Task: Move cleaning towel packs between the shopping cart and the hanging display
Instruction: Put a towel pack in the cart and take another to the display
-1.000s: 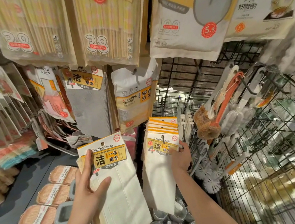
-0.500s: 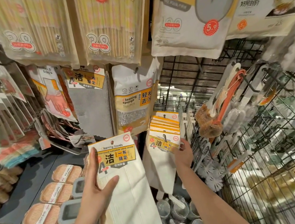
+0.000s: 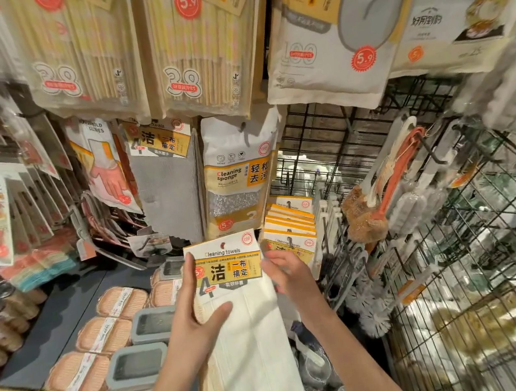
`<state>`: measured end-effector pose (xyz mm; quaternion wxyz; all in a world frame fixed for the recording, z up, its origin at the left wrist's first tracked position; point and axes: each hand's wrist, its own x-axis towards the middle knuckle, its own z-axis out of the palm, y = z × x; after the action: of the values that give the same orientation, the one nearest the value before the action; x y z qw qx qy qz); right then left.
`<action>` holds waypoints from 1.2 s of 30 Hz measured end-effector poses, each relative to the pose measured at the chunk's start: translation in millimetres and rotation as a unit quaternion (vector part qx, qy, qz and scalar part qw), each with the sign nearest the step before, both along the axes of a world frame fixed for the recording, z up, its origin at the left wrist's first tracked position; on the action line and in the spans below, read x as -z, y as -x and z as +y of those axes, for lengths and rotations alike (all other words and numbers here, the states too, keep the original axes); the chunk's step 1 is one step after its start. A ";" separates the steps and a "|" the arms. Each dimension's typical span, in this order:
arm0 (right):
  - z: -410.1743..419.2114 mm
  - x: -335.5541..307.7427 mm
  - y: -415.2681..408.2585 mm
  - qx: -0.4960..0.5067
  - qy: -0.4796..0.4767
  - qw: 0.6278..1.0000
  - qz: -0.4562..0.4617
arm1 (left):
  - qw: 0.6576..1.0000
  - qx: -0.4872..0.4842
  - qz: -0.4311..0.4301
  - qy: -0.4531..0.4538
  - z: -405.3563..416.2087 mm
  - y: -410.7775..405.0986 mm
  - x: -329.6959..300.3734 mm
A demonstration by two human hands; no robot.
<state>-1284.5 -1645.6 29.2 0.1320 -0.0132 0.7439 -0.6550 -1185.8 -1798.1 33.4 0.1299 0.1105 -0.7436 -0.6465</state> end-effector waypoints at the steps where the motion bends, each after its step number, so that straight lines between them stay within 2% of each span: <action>1: -1.3 -2.6 -0.6 -0.001 -0.012 1.000 0.005 | 1.000 0.001 0.000 -0.001 1.9 -0.9 -2.0; 10: 0.0 -11.4 -11.4 -0.001 -0.034 0.999 0.036 | 0.999 -0.009 0.001 -0.043 10.6 -9.5 -11.1; 20: -0.7 -16.8 -16.2 0.030 0.055 0.997 0.052 | 0.999 0.010 0.010 -0.051 -2.4 -13.9 -5.9; 25: -0.3 -15.1 -17.4 0.062 0.048 0.995 0.065 | 0.998 -0.005 0.007 -0.069 0.0 -15.3 -12.2; 33: 24.3 -7.6 -14.0 0.072 0.007 0.997 0.012 | 0.998 -0.012 0.001 -0.061 -11.4 -12.0 -9.1; 36: 36.4 5.0 -11.2 0.119 0.000 0.993 -0.023 | 0.998 -0.016 0.005 -0.052 -15.2 -10.7 -6.5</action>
<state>-1273.4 -1609.2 24.2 0.0701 0.0909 0.7370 -0.6661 -1175.1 -1813.3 39.8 0.1380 0.1254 -0.7062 -0.6831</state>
